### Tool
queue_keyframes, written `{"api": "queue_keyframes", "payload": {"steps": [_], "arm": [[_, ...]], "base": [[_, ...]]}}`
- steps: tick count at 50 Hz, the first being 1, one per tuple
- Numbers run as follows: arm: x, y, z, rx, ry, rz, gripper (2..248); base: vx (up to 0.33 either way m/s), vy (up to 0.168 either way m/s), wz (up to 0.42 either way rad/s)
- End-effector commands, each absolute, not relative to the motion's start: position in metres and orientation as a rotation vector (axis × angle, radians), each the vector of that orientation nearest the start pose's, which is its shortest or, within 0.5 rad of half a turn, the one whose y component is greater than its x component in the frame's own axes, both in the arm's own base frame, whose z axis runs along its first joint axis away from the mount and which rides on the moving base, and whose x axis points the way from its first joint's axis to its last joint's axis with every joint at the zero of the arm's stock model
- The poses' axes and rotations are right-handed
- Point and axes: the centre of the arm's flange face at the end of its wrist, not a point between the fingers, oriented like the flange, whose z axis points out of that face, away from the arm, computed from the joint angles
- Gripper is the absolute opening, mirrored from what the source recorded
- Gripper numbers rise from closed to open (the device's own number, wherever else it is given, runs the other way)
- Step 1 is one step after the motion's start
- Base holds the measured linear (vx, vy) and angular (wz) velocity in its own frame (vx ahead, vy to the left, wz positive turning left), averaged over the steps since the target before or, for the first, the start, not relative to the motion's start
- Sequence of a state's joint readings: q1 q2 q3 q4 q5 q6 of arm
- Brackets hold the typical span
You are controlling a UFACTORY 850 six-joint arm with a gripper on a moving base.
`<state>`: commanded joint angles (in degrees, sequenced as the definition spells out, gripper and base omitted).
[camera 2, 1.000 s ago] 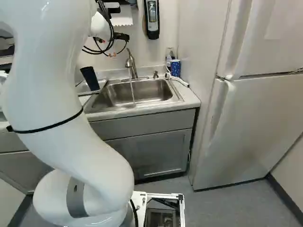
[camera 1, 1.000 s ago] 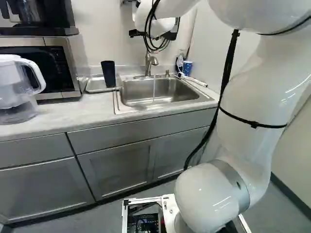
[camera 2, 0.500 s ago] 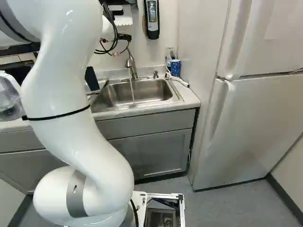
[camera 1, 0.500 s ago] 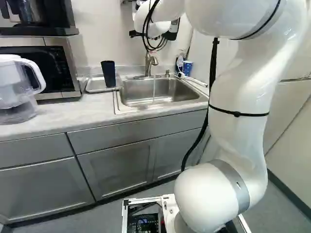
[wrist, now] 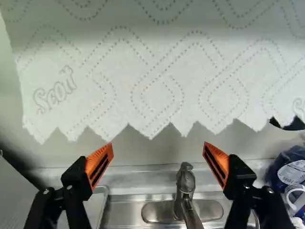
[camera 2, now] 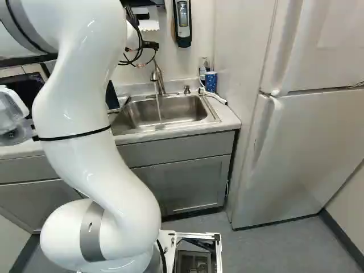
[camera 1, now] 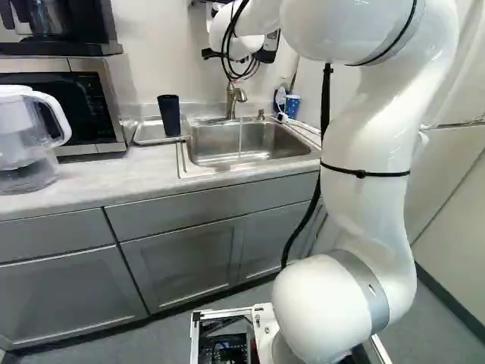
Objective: Rinse the cup and place it in the tray
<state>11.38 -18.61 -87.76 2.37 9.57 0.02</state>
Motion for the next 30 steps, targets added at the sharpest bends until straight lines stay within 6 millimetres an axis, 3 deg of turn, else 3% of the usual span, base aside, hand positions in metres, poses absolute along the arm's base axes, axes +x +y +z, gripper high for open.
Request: {"api": "queue_keyframes", "payload": {"steps": [30], "arm": [[0.663, 0.144, 0.696, -2.374, -0.201, -1.807, 247]], "base": [[0.0, 0.0, 0.0]]}}
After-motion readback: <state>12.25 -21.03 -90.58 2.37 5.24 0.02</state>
